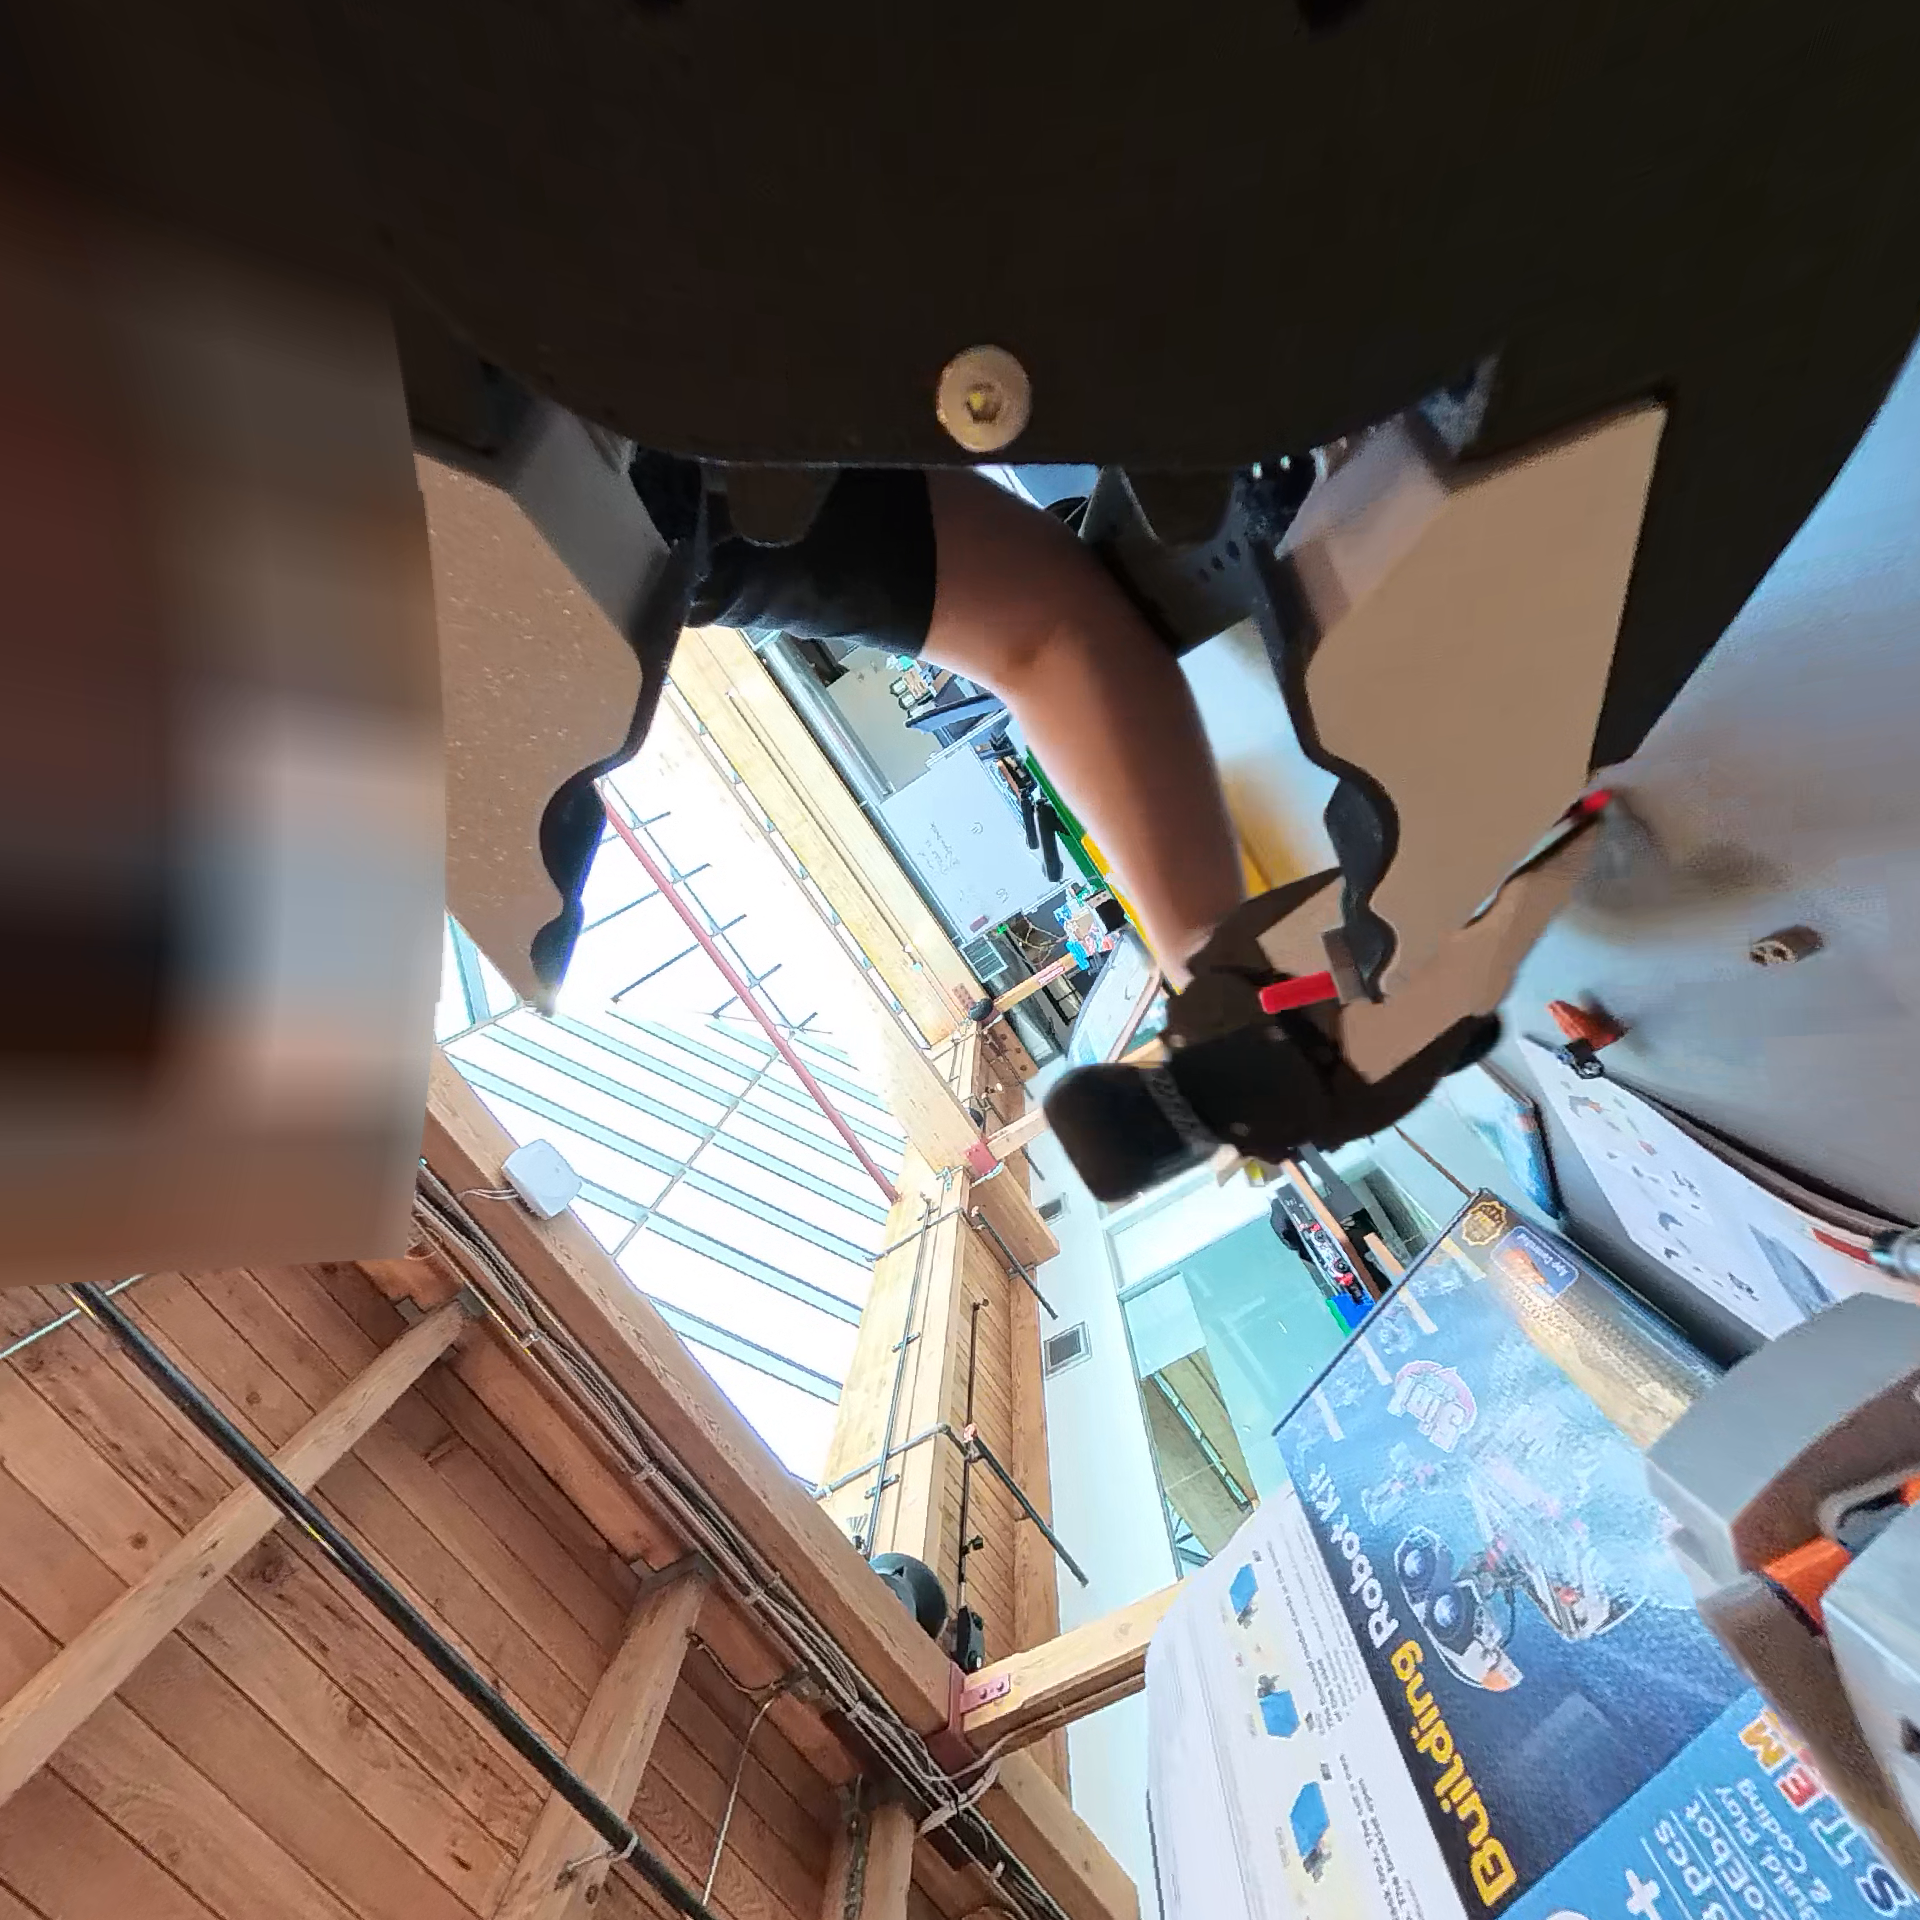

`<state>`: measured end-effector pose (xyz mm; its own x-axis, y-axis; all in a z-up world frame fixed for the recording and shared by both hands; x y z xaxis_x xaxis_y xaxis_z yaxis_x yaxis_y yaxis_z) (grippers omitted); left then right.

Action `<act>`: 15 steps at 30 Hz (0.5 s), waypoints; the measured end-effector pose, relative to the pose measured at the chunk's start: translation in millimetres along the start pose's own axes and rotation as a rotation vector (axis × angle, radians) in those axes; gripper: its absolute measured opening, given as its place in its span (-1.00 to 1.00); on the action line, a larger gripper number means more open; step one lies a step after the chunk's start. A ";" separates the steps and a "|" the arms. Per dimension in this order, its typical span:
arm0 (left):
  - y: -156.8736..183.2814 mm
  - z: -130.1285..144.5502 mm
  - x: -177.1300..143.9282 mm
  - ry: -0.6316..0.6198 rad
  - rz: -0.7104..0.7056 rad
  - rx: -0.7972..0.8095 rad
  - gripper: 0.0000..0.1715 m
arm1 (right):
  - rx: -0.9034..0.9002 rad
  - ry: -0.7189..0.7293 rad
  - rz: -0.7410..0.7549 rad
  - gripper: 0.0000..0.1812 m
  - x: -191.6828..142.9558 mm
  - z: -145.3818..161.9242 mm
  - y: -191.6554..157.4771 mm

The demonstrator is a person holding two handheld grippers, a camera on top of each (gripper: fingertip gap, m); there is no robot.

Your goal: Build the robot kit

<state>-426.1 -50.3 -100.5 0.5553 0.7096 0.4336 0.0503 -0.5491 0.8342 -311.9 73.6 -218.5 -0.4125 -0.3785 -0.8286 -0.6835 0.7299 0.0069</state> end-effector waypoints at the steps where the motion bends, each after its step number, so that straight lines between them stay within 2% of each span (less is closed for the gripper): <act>1: -1.1 0.1 -1.2 -0.001 -0.006 0.002 0.65 | 0.006 -0.100 0.047 -0.96 -11.8 6.5 -1.6; 5: -2.5 -1.5 -5.2 -0.007 -0.020 0.017 0.64 | 0.090 -0.702 0.082 -0.95 -60.4 53.1 -16.8; 6: -1.5 -1.6 -5.4 -0.009 -0.015 0.019 0.64 | 0.100 -0.808 0.077 -0.95 -70.0 59.6 -19.4; 8: -1.1 -0.4 -5.6 -0.016 -0.020 0.032 0.64 | 0.121 -0.907 0.058 -0.95 -80.8 63.8 -23.6; 10: -2.4 3.0 -4.6 -0.030 -0.028 0.039 0.64 | 0.123 -0.865 0.052 -0.95 -83.3 54.6 -26.9; 12: -5.8 9.5 -1.5 -0.055 -0.028 0.018 0.65 | 0.110 -0.695 0.071 -0.95 -81.2 27.2 -28.7; 15: -13.4 19.6 6.6 -0.080 -0.020 -0.045 0.67 | 0.027 -0.418 0.160 -0.96 -84.5 -33.4 -24.4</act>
<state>-406.8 -46.9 -115.5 0.6191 0.6818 0.3897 0.0260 -0.5138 0.8575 -280.5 68.7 -130.0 -0.2290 -0.0010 -0.9734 -0.6128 0.7771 0.1434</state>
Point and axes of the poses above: each gripper's, where its closed fingertips meet, x out along the fingers, z out of its underside, y = z × x across the jaws, the point moved 4 cm from there along -x, back along the fingers, and after that the axes turned 1 degree about -x, right-handed, at the moved point
